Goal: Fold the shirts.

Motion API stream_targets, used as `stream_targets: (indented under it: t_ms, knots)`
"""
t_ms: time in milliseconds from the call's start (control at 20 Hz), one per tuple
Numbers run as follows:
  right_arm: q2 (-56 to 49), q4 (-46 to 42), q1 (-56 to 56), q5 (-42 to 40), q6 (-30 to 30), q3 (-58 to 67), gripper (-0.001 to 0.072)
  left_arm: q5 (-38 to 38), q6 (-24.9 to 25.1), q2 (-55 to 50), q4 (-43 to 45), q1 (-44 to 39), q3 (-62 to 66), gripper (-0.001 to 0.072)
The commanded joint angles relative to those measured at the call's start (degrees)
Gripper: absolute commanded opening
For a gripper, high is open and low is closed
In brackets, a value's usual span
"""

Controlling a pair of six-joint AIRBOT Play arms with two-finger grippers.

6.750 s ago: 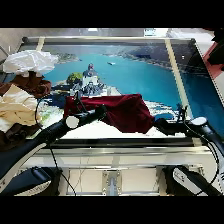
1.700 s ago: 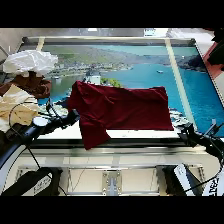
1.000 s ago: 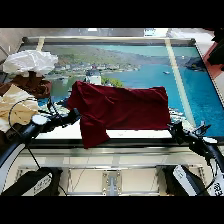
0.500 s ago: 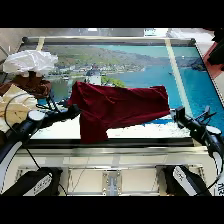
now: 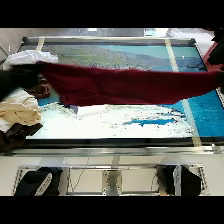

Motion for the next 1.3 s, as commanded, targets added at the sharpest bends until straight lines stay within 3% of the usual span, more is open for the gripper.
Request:
stream_targets:
  t_ms: [0,200,350,450,550,700,800,950,1250]
  knots:
    - [5.86,-9.86,-4.13,1.11,2.86,12.52,0.0027,-5.20,-4.70,3.96,13.14,0.04,14.05,0.0008]
    - [2.71,-8.76,-4.09,-1.40,2.71,20.94,0.0028,-6.19,-2.21,0.83,12.68,0.04,21.14,0.0008]
    - [-2.99,-0.02,-4.09,-1.31,1.01,23.87,0.0028,-5.88,-0.94,-3.45,12.74,0.04,21.42,0.0008]
    - [-8.57,8.94,-4.09,4.81,-1.40,23.80,0.0028,-7.28,-0.63,-8.74,13.68,0.04,21.40,0.0008]
    - [-16.02,12.59,-3.85,15.65,-1.86,23.54,0.0028,-12.55,-0.61,-16.31,13.64,0.02,21.40,0.0008]
    - [-25.66,7.96,2.58,20.74,-2.34,17.05,0.0028,-17.42,-0.61,-29.68,13.60,0.02,21.38,0.0008]
    - [-31.47,0.35,9.68,16.02,-2.43,11.10,0.0028,-16.94,-0.61,-38.40,13.79,0.02,21.35,0.0008]
    - [-41.62,-8.02,19.93,-0.33,-2.36,4.81,0.0028,-10.51,-2.16,-50.47,13.81,0.02,21.35,0.0009]
    - [-58.31,-5.97,30.47,-31.04,-2.40,4.55,0.0029,6.08,-7.41,-61.94,15.52,0.02,21.42,0.0009]
